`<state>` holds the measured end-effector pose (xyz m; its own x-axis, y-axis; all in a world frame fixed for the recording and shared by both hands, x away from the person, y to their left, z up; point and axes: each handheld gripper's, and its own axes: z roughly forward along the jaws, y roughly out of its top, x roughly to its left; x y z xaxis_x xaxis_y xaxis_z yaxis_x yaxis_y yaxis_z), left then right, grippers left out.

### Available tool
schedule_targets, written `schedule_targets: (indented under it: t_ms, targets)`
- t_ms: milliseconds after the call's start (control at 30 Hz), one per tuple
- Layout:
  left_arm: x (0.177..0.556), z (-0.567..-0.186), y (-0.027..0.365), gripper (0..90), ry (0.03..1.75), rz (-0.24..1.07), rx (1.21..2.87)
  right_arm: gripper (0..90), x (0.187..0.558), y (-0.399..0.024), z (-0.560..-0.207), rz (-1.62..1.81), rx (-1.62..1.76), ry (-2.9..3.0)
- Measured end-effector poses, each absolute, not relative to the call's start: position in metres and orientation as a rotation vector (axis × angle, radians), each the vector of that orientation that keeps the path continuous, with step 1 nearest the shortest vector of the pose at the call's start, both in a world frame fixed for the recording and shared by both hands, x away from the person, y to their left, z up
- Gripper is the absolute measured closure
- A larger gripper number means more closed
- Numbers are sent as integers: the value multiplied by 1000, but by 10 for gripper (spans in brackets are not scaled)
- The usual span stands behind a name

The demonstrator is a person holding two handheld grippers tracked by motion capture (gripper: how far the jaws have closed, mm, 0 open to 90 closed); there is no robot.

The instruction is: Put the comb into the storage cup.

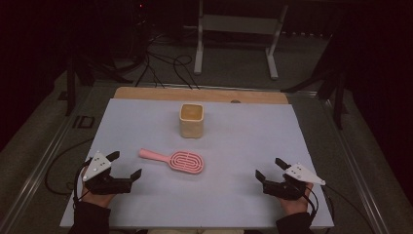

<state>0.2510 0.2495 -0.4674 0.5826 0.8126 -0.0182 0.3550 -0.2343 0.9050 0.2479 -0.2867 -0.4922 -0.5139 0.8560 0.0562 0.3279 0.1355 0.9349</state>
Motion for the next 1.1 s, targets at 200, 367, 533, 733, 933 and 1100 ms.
schedule_targets:
  t_ms: [200, 367, 533, 733, 933, 1100]
  targets:
    - [261, -461, 246, 6, 952, 581, 1812, 101, 248, -289, -491, 1375, 1133, 1901]
    - [270, -457, 242, 6, 942, 594, 1826, 100, 248, -288, -492, 1368, 1124, 1903]
    - [279, -454, 238, 6, 929, 597, 1822, 101, 248, -288, -492, 1371, 1122, 1906]
    - [289, -454, 236, 7, 930, 583, 1831, 100, 248, -287, -493, 1360, 1112, 1924]
    - [299, -456, 236, 9, 955, 559, 1832, 100, 247, -288, -493, 1353, 1107, 1925]
    - [305, -456, 235, 10, 972, 556, 1835, 101, 247, -289, -494, 1349, 1110, 1925]
